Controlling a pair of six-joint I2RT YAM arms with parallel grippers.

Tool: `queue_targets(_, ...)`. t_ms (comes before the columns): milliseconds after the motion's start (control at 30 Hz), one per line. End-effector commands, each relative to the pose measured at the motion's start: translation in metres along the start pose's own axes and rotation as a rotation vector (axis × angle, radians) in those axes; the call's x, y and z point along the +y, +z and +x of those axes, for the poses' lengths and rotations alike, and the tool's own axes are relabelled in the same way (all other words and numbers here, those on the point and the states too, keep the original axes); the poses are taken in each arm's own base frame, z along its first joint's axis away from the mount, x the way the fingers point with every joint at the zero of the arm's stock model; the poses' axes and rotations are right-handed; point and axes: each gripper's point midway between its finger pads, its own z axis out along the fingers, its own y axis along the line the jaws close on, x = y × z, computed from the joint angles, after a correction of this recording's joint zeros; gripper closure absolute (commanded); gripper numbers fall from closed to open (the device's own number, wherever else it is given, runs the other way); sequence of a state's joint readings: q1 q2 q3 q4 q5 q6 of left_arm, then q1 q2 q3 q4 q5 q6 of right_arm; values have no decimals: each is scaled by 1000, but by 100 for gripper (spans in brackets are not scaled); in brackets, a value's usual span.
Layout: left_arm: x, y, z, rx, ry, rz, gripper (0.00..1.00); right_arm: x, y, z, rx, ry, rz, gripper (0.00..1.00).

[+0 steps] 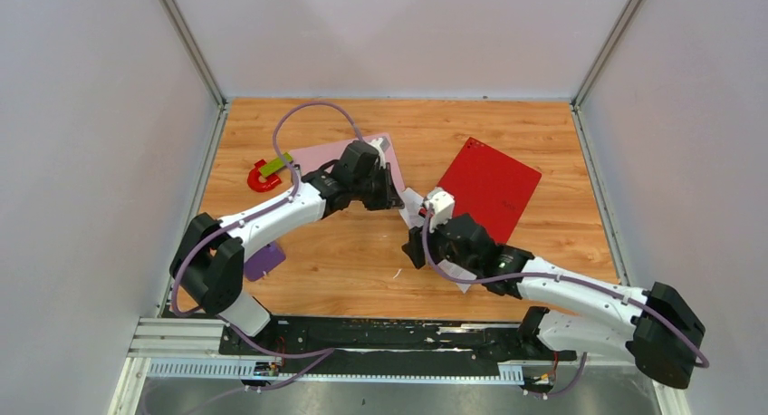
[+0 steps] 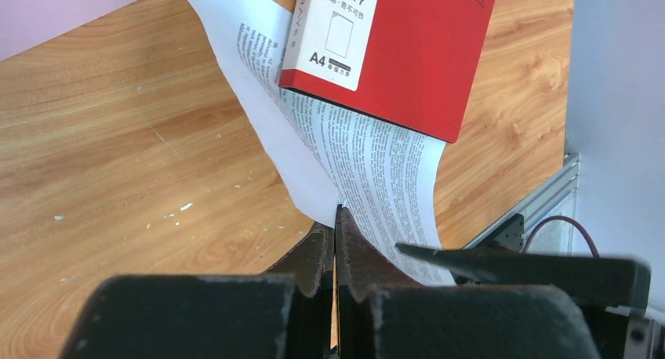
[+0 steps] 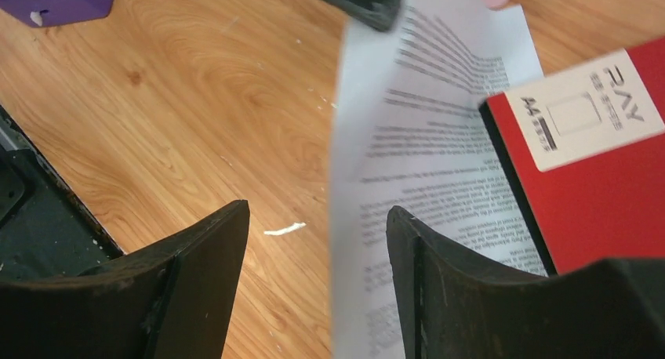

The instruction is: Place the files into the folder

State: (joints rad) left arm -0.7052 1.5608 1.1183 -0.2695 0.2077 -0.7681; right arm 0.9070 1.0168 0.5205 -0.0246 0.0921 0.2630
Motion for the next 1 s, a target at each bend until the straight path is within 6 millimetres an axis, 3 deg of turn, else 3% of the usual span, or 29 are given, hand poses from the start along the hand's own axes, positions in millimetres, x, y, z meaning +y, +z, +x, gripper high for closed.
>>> queue_targets(0, -21, -27, -24, -76, 24, -3, 100, 12, 9, -43, -103, -127, 101, 34)
queue_targets(133, -22, -33, -23, -79, 15, -9, 100, 3, 18, -39, -51, -193, 228, 43)
queue_targets(400, -18, -53, -25, -97, 20, -47, 97, 7, 18, -47, -51, -252, 273, 100)
queue_targets(467, -20, -59, -28, -109, 33, -51, 85, 11, 15, -50, -58, -245, 250, 100)
queue_targets(567, -18, -78, -46, -159, 93, -119, 55, 21, 7, -56, -63, -210, 194, 100)
queue_targets(667, -3, -99, -69, -202, 146, -230, 43, 30, -5, -67, -71, -140, 152, 100)
queue_targets(800, 28, -119, -90, -219, 163, -336, 33, 21, -20, -71, -63, -49, 167, 100)
queue_targets(967, 104, -136, -116, -233, 96, -529, 34, 7, -41, -96, -129, 35, 183, 100)
